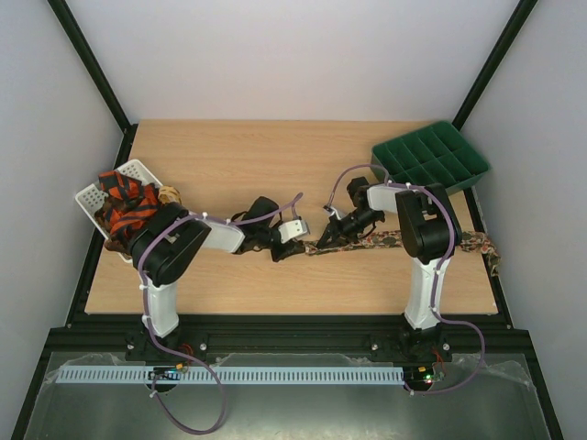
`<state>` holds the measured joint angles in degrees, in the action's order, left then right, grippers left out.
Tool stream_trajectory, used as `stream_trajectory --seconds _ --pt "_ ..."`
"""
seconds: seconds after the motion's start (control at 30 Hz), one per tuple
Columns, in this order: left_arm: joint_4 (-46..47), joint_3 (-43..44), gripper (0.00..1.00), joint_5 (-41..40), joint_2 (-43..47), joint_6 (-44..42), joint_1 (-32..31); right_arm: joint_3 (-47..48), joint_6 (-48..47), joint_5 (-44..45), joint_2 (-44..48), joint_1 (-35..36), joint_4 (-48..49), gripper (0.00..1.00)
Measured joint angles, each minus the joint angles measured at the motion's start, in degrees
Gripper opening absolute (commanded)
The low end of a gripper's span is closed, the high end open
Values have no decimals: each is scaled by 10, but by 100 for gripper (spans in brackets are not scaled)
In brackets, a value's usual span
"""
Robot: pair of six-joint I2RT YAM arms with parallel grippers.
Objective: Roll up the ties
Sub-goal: Roll the tie at the center of the board.
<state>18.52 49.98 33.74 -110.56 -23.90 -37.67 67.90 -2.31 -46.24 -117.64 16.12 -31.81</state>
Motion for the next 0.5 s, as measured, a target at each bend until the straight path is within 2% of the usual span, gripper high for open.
stream_trajectory --seconds 0.5 --pt "35 40 32 17 -13 67 -26 -2 1 -3 0 -1 2 1"
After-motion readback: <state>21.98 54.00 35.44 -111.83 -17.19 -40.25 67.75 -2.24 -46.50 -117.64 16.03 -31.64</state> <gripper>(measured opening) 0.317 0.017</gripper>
